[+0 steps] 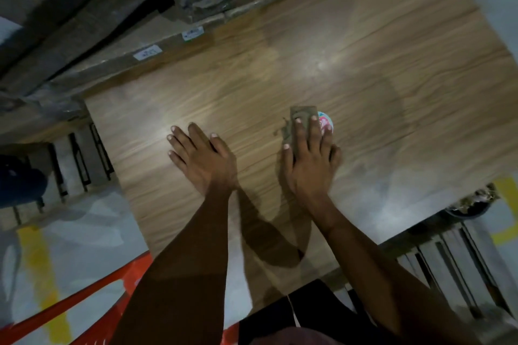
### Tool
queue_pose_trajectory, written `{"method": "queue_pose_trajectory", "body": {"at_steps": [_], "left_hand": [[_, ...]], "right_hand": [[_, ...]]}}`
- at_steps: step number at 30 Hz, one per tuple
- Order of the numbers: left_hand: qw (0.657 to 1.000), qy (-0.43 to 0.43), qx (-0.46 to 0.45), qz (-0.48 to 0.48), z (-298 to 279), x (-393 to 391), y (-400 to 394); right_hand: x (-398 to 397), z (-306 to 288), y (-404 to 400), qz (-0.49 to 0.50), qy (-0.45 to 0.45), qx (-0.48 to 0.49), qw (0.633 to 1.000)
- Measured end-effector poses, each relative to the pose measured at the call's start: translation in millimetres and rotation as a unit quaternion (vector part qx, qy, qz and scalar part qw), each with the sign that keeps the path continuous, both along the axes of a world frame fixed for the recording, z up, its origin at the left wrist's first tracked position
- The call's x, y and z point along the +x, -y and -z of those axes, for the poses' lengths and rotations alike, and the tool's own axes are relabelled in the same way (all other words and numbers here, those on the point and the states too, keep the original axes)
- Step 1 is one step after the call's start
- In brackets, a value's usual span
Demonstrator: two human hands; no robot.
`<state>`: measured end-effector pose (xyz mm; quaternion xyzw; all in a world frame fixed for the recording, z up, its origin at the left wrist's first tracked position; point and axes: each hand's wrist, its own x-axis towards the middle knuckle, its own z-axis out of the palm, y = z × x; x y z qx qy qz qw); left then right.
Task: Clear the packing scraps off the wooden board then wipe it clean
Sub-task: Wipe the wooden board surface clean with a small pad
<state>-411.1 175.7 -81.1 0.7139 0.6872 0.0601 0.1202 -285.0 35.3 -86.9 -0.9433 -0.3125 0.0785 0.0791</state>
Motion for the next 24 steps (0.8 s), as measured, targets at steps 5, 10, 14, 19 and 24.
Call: {"method": "queue_pose_trajectory", "body": {"at_steps": [5,10,14,19,24], "left_hand": [[1.0,0.01,-0.011,0.024,2,-9,0],[0.991,0.032,-0.008,0.131,7,-37,14],[0.984,0.011,-0.014,0.179,5,-64,67],[0.976,0.007,-0.047,0.213,2,-92,118],[0.943,0.026,-0.1,0.317,-4,-130,135]], "right_hand": [[-45,-4,31,-0.212,-0.017,-0.012,0.977],[-20,-5,74,-0.137,-0.006,-0.029,0.99],[-41,-6,77,0.013,-0.039,-0.001,0.999],[-108,-8,102,-0.18,-0.051,-0.032,0.982],[-56,-13,152,-0.155,-0.03,-0.071,0.985]]}}
